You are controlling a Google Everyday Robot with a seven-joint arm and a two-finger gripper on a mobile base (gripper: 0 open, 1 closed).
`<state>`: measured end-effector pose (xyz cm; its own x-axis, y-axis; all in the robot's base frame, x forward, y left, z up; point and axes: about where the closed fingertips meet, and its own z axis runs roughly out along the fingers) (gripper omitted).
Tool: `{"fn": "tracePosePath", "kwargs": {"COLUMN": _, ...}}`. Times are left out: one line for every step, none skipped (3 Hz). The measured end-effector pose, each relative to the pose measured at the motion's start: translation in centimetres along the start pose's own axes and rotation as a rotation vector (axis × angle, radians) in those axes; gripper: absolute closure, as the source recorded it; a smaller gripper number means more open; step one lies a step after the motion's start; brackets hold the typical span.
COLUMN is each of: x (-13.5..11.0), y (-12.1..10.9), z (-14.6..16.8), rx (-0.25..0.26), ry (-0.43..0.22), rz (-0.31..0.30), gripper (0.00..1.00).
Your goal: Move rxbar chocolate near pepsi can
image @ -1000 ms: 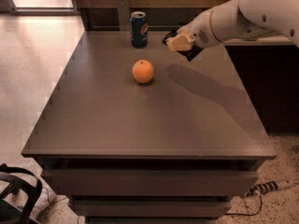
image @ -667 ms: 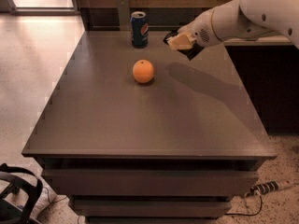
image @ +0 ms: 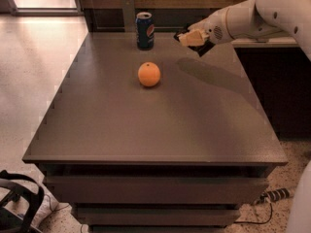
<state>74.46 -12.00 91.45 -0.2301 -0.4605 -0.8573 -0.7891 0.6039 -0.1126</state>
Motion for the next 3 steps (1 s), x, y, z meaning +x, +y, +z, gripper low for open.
{"fn": "tracePosePath", "kwargs": {"x": -0.2, "y": -2.3, "z": 1.5, "rx": 0.018, "ry": 0.005, "rz": -0.002, "gripper": 1.00}}
{"fn": "tracePosePath", "kwargs": {"x": -0.2, "y": -3.8, "z": 3.5, "rx": 0.079, "ry": 0.069, "rz": -0.012, "gripper": 1.00}}
{"fn": "tracePosePath", "kwargs": {"x": 0.9, "y": -4.7, "z": 6.3, "rx": 0.118, "ry": 0.132, "rz": -0.001, "gripper": 1.00}}
